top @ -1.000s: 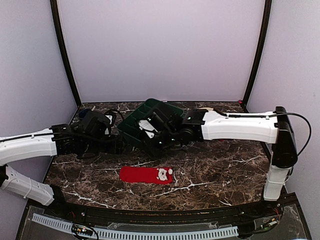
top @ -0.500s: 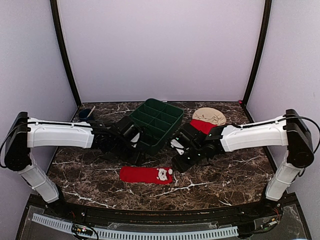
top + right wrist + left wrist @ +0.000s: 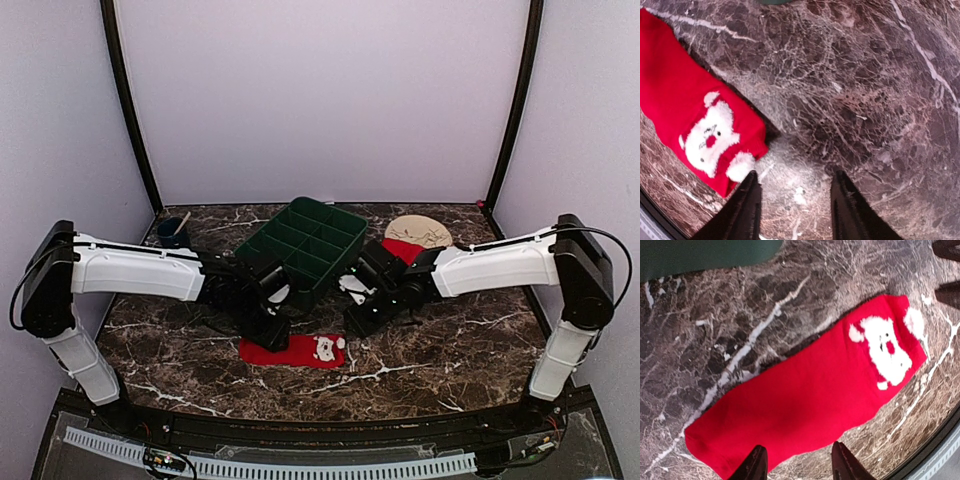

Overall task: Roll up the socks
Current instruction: Adjust the sock at the center of the board.

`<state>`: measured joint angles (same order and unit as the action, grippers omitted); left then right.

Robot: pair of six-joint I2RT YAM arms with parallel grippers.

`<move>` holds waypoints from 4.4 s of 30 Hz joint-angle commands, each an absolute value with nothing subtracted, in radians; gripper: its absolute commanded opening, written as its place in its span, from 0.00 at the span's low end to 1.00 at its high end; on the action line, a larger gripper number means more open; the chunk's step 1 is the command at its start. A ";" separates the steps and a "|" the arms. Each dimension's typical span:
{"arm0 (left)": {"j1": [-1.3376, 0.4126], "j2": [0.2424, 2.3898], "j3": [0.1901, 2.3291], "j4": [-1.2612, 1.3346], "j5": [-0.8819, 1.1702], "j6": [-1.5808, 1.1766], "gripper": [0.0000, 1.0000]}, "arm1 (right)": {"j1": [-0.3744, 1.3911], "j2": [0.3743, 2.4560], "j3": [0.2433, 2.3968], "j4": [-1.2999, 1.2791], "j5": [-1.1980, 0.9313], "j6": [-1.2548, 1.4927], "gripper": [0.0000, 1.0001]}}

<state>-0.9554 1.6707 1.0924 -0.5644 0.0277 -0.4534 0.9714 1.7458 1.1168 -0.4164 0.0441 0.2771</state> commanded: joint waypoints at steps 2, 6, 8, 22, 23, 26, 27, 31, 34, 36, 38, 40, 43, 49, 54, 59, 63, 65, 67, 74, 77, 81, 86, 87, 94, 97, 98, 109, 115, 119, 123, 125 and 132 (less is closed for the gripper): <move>-0.968 1.637 1.073 -0.629 0.031 -0.492 0.44 | 0.966 1.767 1.178 -0.364 0.011 0.218 0.35; -0.968 1.618 1.048 -0.636 0.019 -0.521 0.40 | 0.968 1.771 1.198 -0.352 -0.033 0.193 0.23; -0.969 1.619 1.038 -0.638 0.016 -0.531 0.38 | 0.971 1.768 1.198 -0.348 -0.054 0.187 0.21; -0.969 1.676 1.011 -0.630 0.015 -0.542 0.32 | 1.000 1.858 1.188 -0.326 -0.150 0.139 0.14; -0.968 1.677 1.007 -0.625 0.017 -0.541 0.32 | 1.000 1.866 1.185 -0.325 -0.156 0.136 0.14; -0.969 1.687 1.007 -0.615 0.023 -0.529 0.32 | 1.002 1.881 1.172 -0.320 -0.170 0.135 0.13; -0.968 1.694 1.010 -0.612 0.026 -0.525 0.32 | 1.003 1.885 1.167 -0.320 -0.172 0.136 0.13; -0.968 1.723 1.027 -0.596 0.038 -0.498 0.32 | 1.003 1.885 1.135 -0.324 -0.157 0.154 0.13; -0.969 1.748 1.053 -0.595 0.031 -0.477 0.33 | 1.003 1.869 1.085 -0.313 -0.151 0.179 0.13; -0.968 1.764 1.070 -0.597 0.025 -0.465 0.32 | 1.003 1.863 1.063 -0.311 -0.146 0.198 0.13; -0.968 1.783 1.086 -0.600 0.023 -0.452 0.33 | 1.003 1.853 1.040 -0.310 -0.138 0.216 0.13; -0.968 1.796 1.105 -0.603 0.018 -0.439 0.33 | 1.003 1.834 1.013 -0.305 -0.129 0.234 0.13; -0.968 1.820 1.146 -0.611 0.008 -0.413 0.33 | 1.003 1.800 0.980 -0.308 -0.120 0.260 0.13; -0.968 1.872 1.228 -0.619 0.006 -0.364 0.33 | 1.003 1.733 0.921 -0.323 -0.097 0.314 0.13; -0.968 1.910 1.291 -0.613 0.016 -0.319 0.33 | 1.003 1.659 0.862 -0.341 -0.089 0.379 0.13; -0.969 1.933 1.333 -0.591 0.041 -0.270 0.33 | 1.007 1.600 0.809 -0.348 -0.087 0.442 0.14; -0.980 1.972 1.375 -0.576 0.074 -0.210 0.33 | 1.020 1.550 0.784 -0.354 -0.080 0.472 0.14; -0.990 1.999 1.409 -0.585 0.080 -0.180 0.34 | 1.029 1.540 0.780 -0.360 -0.075 0.487 0.14; -1.004 2.027 1.445 -0.593 0.080 -0.148 0.34 | 1.040 1.529 0.773 -0.367 -0.071 0.505 0.14; -1.019 2.100 1.529 -0.620 0.081 -0.079 0.34 | 1.067 1.460 0.736 -0.379 -0.067 0.569 0.15; -1.019 2.124 1.544 -0.623 0.082 -0.062 0.34 | 1.077 1.443 0.725 -0.385 -0.062 0.587 0.14; -1.019 2.150 1.573 -0.620 0.068 -0.027 0.35 | 1.091 1.440 0.710 -0.384 -0.063 0.606 0.15; -1.019 2.184 1.637 -0.611 0.044 0.051 0.35 | 1.104 1.449 0.700 -0.377 -0.060 0.618 0.15; -1.019 2.194 1.651 -0.612 0.040 0.070 0.35 | 1.106 1.451 0.699 -0.375 -0.062 0.619 0.15; -1.015 2.236 1.711 -0.557 0.051 0.178 0.35 | 1.131 1.462 0.699 -0.374 -0.074 0.637 0.15; -1.006 2.254 1.737 -0.545 0.108 0.195 0.36 | 1.134 1.467 0.706 -0.379 -0.079 0.637 0.15; -1.003 2.259 1.746 -0.543 0.125 0.205 0.36 | 1.135 1.473 0.712 -0.381 -0.082 0.635 0.15; -0.910 2.277 1.764 -0.506 0.295 0.279 0.37 | 1.138 1.545 0.839 -0.450 -0.082 0.623 0.15; -0.890 2.282 1.769 -0.453 0.379 0.290 0.41 | 1.148 1.578 0.899 -0.485 -0.090 0.647 0.15; -0.890 2.290 1.772 -0.406 0.403 0.302 0.46 | 1.172 1.612 0.981 -0.545 -0.033 0.666 0.15; -0.890 2.289 1.785 -0.385 0.416 0.287 0.49 | 1.192 1.603 1.052 -0.603 0.070 0.706 0.16; -0.890 2.287 1.789 -0.387 0.431 0.271 0.50 | 1.192 1.601 1.055 -0.609 0.099 0.731 0.18; -0.895 2.241 1.754 -0.402 0.468 0.225 0.50 | 1.209 1.519 1.007 -0.647 0.190 0.791 0.24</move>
